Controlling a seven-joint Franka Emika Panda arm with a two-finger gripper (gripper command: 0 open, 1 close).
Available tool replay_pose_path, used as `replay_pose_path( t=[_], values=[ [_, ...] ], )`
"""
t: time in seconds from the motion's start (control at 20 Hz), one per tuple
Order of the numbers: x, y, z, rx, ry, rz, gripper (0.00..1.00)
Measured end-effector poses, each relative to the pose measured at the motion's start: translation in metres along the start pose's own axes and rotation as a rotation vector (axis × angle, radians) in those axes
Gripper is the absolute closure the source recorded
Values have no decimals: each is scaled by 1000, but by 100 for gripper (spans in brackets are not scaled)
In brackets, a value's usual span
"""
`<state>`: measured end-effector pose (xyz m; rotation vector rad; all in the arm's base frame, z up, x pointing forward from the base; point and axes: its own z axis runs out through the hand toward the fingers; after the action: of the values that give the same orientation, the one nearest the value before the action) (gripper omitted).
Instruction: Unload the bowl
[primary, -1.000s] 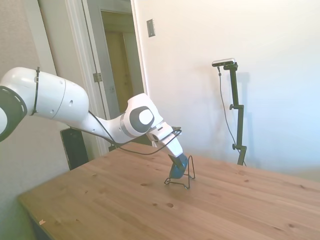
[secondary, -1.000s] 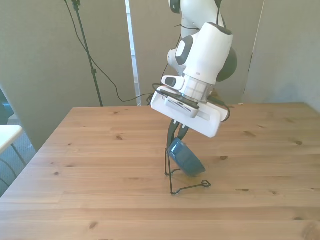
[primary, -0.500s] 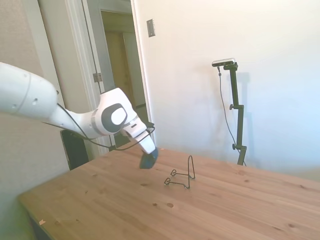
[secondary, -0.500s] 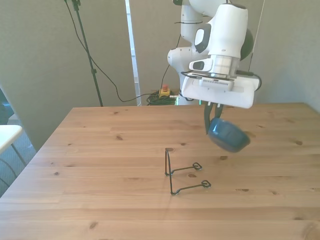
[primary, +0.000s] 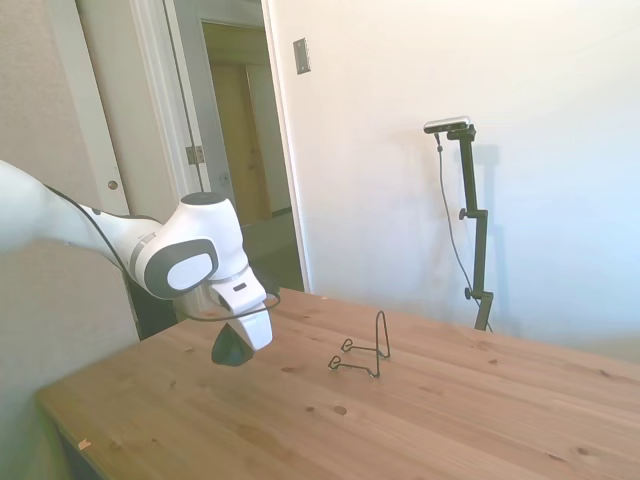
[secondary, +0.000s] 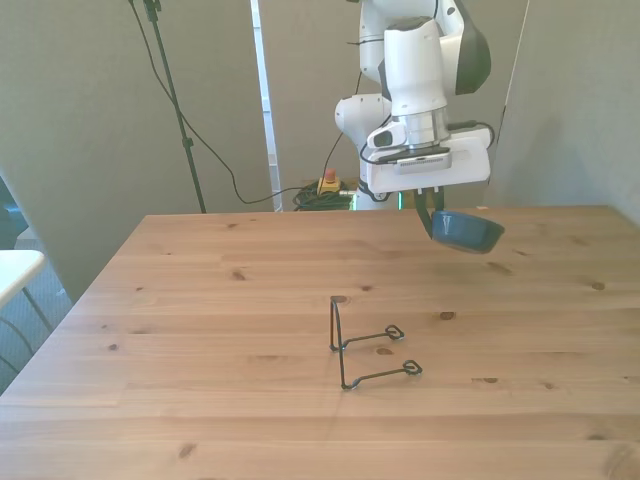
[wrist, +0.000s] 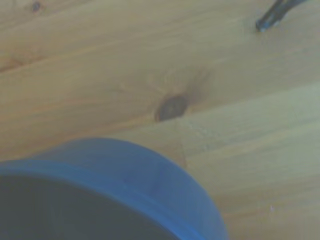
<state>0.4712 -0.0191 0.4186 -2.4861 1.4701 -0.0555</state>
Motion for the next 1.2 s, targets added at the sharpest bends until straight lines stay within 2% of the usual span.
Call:
replay_pose_path(
  t=[0.2, 0.4, 0.55, 0.8, 0.85, 1.2],
  values=[
    [20, 34, 17, -41, -101, 26, 100],
    [41, 54, 31, -41, -186, 51, 100],
    [55, 64, 39, -55, -238, 66, 100],
    [76, 68, 54, -75, -268, 88, 100],
    [78, 68, 56, -74, -271, 89, 0],
    [88, 69, 58, -71, -270, 88, 0]
  ],
)
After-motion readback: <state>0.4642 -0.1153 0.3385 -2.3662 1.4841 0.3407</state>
